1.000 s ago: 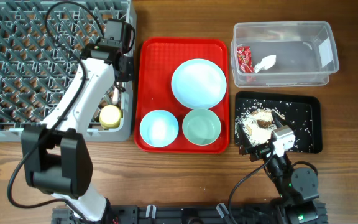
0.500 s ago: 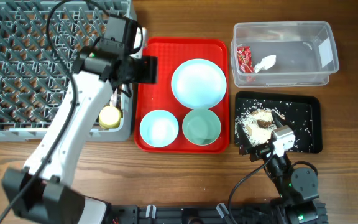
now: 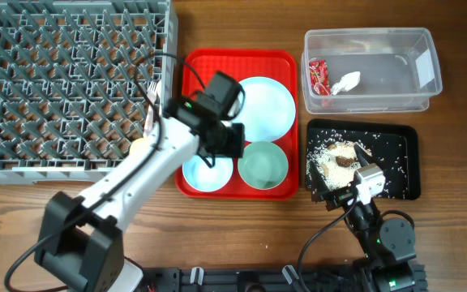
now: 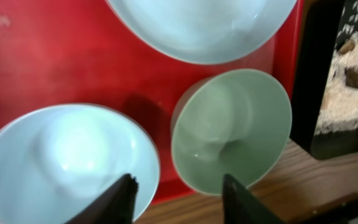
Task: Sort waste into correct bins and load items into the dishwasher rack
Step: 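Carry the white fork over the rack and release it, then lower the left gripper onto the small green bowl rim and grasp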
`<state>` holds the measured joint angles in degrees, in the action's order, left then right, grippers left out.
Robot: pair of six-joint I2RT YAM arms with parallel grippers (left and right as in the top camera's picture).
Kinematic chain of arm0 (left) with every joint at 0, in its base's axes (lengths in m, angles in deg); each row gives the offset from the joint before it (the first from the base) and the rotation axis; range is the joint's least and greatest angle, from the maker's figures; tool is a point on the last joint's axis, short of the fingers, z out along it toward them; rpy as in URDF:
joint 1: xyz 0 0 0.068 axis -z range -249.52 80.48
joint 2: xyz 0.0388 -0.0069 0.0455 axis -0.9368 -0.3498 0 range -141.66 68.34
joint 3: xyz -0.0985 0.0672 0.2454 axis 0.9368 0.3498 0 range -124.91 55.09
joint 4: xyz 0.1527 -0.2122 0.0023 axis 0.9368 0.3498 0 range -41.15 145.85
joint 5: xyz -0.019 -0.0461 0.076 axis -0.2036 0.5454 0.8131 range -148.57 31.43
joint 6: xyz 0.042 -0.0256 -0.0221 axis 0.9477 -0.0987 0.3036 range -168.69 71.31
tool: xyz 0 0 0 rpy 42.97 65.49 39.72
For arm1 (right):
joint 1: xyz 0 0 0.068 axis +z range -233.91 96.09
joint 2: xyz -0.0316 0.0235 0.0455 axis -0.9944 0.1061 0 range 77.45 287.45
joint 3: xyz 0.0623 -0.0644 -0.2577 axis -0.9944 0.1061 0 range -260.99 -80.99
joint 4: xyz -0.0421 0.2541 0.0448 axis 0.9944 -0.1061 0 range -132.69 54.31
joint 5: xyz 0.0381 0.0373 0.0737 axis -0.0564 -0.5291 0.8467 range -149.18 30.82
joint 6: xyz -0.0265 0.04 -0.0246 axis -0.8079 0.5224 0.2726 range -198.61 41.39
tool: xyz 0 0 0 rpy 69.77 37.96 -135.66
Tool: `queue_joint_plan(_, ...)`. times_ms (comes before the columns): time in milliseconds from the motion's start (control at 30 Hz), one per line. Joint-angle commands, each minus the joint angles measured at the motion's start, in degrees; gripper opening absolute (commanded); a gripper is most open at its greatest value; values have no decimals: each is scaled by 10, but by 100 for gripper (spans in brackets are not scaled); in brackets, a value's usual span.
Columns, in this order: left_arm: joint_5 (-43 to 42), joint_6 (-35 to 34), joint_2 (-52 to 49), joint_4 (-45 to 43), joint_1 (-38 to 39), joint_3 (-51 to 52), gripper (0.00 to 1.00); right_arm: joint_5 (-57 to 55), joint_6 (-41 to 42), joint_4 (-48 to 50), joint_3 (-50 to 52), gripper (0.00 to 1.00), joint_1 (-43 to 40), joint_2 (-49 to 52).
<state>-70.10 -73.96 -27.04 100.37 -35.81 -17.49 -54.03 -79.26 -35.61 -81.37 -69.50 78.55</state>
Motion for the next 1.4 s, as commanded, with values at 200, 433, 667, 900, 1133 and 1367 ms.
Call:
queue_joint_plan(200,68,-30,-28,-79,84,57,35,9,8,3,1,100,-3,-8)
queue_joint_plan(433,136,-57,-82,-100,96,63,34,9,8,3,1,100,-3,-8)
queue_joint_plan(667,72,-57,-66,-93,96,36,31,9,8,3,1,100,-3,-8)
queue_joint_plan(900,113,-54,-26,-49,95,5,37,9,8,3,1,100,-3,-8)
queue_joint_plan(1133,200,-54,-45,-42,95,6,40,9,8,3,1,100,-3,-8)
queue_joint_plan(1367,175,-52,-113,-55,96,6,40,9,8,3,1,100,-3,-8)
